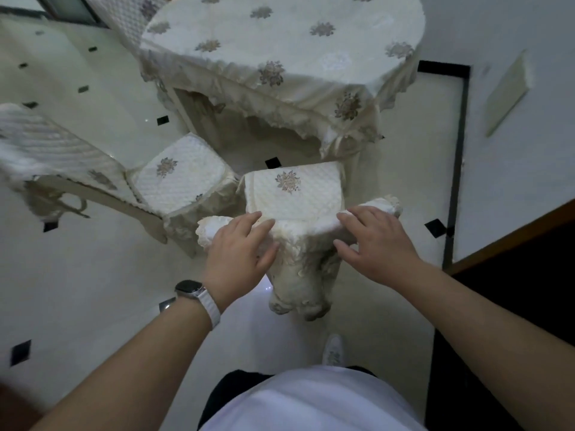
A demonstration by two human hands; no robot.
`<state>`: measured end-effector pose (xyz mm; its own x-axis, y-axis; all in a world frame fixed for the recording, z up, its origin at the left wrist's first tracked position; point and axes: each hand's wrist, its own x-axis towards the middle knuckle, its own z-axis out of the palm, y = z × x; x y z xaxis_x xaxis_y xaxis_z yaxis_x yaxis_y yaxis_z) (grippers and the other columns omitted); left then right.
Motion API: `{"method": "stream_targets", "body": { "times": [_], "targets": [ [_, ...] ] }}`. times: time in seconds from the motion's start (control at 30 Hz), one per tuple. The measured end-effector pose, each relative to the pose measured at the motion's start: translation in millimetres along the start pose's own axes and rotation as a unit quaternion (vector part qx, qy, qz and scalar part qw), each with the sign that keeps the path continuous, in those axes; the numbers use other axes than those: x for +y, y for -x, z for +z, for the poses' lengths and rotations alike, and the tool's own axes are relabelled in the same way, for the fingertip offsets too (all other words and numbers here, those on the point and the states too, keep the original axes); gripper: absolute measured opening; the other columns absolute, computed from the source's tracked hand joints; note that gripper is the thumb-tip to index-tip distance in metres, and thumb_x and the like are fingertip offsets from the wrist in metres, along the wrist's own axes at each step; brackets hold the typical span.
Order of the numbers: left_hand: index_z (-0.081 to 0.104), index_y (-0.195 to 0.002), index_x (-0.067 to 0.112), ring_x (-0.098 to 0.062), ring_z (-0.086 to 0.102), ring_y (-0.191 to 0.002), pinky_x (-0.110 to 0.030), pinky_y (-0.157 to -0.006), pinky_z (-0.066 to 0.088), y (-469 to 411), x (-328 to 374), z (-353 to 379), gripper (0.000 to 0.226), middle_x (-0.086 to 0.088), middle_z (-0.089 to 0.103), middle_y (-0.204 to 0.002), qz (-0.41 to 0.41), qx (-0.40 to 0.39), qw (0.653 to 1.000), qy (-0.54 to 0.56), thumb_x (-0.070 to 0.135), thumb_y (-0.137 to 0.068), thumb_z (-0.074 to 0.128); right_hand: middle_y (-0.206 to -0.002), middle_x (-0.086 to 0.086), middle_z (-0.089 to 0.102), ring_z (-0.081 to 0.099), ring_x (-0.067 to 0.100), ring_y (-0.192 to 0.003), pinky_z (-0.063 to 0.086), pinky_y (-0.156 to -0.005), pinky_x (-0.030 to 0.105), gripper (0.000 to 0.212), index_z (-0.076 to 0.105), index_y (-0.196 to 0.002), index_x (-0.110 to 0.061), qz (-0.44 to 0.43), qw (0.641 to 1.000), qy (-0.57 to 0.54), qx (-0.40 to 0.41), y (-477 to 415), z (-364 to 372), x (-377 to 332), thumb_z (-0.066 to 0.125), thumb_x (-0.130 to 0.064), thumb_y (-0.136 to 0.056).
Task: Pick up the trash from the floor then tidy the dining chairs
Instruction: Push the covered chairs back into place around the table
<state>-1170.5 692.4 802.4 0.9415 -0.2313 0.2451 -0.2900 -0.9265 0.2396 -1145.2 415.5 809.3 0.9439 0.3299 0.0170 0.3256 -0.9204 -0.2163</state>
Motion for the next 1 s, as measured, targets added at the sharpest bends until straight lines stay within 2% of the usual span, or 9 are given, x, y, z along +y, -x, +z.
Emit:
{"method": "stream_targets", "body": {
  "times": [0.17, 0.4, 0.63, 0.7, 0.8, 1.0],
  "targets": [
    [0.065, -0.12, 0.021, -0.032, 0.059, -0.114, -0.046, -0.089, 0.05, 1.1, 9.6, 10.1, 0.04, -0.01, 0.063, -0.126, -0.032, -0.017, 0.999, -0.005, 0.045, -0.091, 0.051, -0.124, 0.008, 0.062, 0.058, 0.03, -0.114, 0.044, -0.095, 0.044, 0.059, 0.063, -0.123, -0.016, -0.04, 0.999, -0.02, 0.008, -10.2, 13.3, 11.6, 0.045, -0.055, -0.082],
    [0.062, -0.13, 0.022, -0.028, 0.058, -0.115, -0.043, -0.092, 0.046, -7.8, 6.3, 19.8, 0.051, -0.006, 0.063, -0.126, -0.052, -0.042, 0.998, -0.011, 0.05, -0.09, 0.05, -0.118, 0.007, 0.064, 0.059, 0.031, -0.108, 0.046, -0.094, 0.046, 0.059, 0.062, -0.123, -0.014, -0.084, 0.996, -0.026, -0.01, -29.4, 24.0, 16.8, 0.046, -0.054, -0.081],
    [0.06, -0.132, 0.025, -0.027, 0.056, -0.116, -0.052, -0.099, 0.042, -12.8, -15.8, 32.5, 0.061, -0.001, 0.063, -0.124, -0.069, -0.068, 0.995, -0.003, 0.064, -0.09, 0.039, -0.1, 0.006, 0.067, 0.06, 0.03, -0.089, 0.044, -0.086, 0.042, 0.047, 0.066, -0.107, -0.013, -0.11, 0.993, -0.015, 0.03, -42.2, 35.0, 22.3, 0.047, -0.046, -0.081],
    [0.063, -0.126, 0.022, -0.03, 0.059, -0.108, -0.056, -0.094, 0.044, -15.8, -21.0, 35.2, 0.059, -0.002, 0.065, -0.115, -0.052, -0.059, 0.997, 0.002, 0.063, -0.09, 0.041, -0.098, 0.005, 0.066, 0.06, 0.03, -0.087, 0.044, -0.085, 0.041, 0.044, 0.065, -0.106, -0.013, -0.121, 0.992, -0.015, 0.04, -44.9, 37.0, 25.7, 0.05, -0.044, -0.079],
    [0.066, -0.115, 0.019, -0.03, 0.061, -0.095, -0.05, -0.086, 0.046, -19.9, -28.9, 40.7, 0.051, 0.0, 0.065, -0.101, -0.009, -0.035, 0.999, 0.004, 0.059, -0.092, 0.043, -0.095, 0.005, 0.065, 0.06, 0.03, -0.083, 0.044, -0.079, 0.04, 0.039, 0.065, -0.101, -0.012, -0.14, 0.988, -0.014, 0.056, -48.9, 38.9, 29.0, 0.055, -0.042, -0.079],
    [0.068, -0.109, 0.019, -0.028, 0.061, -0.089, -0.043, -0.08, 0.045, -31.1, -43.8, 41.6, 0.048, 0.001, 0.064, -0.096, 0.025, -0.003, 1.0, 0.012, 0.057, -0.091, 0.046, -0.09, 0.007, 0.064, 0.06, 0.03, -0.078, 0.051, -0.07, 0.041, 0.037, 0.065, -0.096, -0.011, -0.145, 0.986, -0.006, 0.077, -60.5, 34.6, 23.8, 0.056, -0.042, -0.078]
  ]
}}
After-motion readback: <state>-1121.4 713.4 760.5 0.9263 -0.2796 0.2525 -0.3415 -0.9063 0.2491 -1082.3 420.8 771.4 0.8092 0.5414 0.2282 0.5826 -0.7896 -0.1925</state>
